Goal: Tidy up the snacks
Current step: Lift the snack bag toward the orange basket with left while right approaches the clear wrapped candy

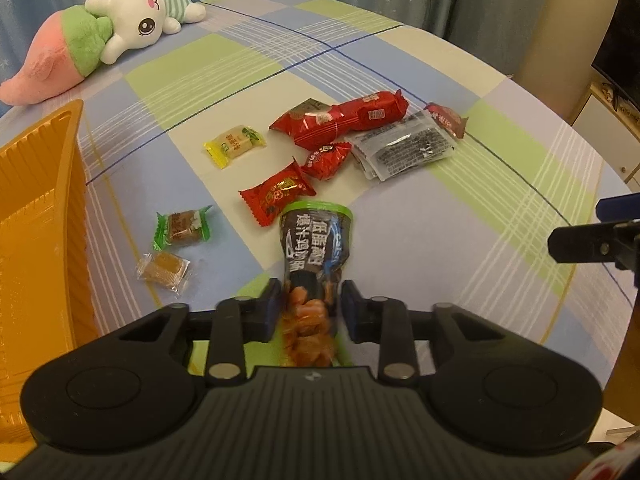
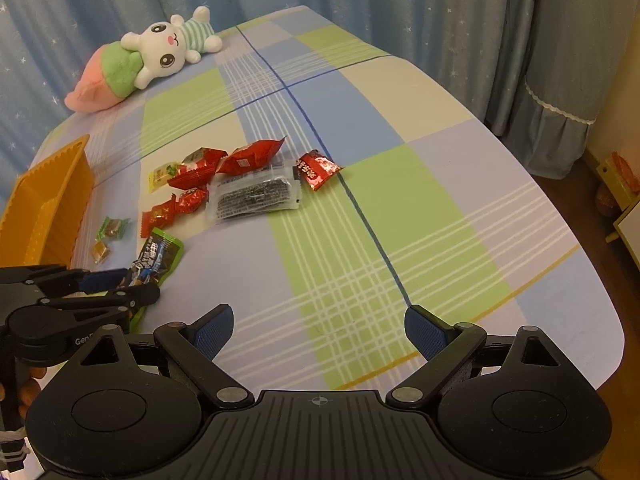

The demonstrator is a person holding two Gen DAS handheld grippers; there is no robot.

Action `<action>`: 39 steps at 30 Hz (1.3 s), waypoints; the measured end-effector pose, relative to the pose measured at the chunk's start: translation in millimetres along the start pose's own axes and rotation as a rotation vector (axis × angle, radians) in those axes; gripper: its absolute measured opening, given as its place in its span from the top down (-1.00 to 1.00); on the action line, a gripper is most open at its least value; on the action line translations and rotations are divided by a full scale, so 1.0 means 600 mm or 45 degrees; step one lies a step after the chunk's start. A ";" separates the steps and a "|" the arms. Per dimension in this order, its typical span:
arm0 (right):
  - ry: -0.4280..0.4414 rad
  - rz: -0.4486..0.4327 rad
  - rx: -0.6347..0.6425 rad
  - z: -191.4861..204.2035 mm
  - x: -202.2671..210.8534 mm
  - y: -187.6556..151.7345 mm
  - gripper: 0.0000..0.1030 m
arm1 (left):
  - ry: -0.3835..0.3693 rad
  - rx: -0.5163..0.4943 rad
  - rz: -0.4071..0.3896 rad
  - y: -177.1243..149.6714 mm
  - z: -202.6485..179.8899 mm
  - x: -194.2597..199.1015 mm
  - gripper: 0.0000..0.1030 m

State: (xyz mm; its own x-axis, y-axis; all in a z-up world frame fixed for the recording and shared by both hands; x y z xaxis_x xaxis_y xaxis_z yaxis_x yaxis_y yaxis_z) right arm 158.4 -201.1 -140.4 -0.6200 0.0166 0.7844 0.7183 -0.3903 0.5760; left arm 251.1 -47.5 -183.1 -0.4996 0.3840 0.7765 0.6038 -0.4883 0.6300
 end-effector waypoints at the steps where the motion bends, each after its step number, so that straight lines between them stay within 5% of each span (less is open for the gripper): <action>1: 0.005 -0.001 -0.002 -0.002 -0.001 0.001 -0.79 | 0.006 0.003 -0.002 -0.001 -0.001 0.001 0.49; 11: 0.247 -0.033 0.195 0.033 -0.022 0.032 -0.79 | 0.145 0.179 -0.053 -0.024 -0.008 0.066 0.50; 20: 0.606 -0.059 0.561 0.140 -0.038 0.033 -0.77 | 0.449 0.508 -0.052 -0.102 0.018 0.166 0.50; 23: 0.715 -0.049 0.674 0.182 -0.044 0.022 -0.45 | 0.573 0.636 -0.058 -0.135 0.042 0.204 0.50; 31: 0.860 -0.067 0.839 0.274 -0.070 0.015 -0.21 | 0.865 0.869 -0.068 -0.209 0.119 0.299 0.50; 39: 0.901 -0.064 0.891 0.341 -0.107 0.014 0.23 | 0.987 0.943 -0.064 -0.241 0.183 0.343 0.50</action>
State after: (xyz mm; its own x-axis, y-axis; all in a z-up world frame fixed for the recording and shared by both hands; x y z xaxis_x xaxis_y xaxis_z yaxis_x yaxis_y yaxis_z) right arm 269.0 -17.2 -139.0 -0.5369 -0.6233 0.5686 0.5689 0.2303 0.7895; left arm 129.2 188.6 -113.0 -0.6349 -0.3392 0.6942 0.6679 0.2107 0.7138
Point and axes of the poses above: each gripper's, at about its wrist camera, not at the fingertips, and x roughly against the way its jaws point, z to its left, y to its top, the point moved 10 cm from there along -x, roughly the way its jaws point, and after that the axes turned 8 degrees about -z, right-handed, at the moved point
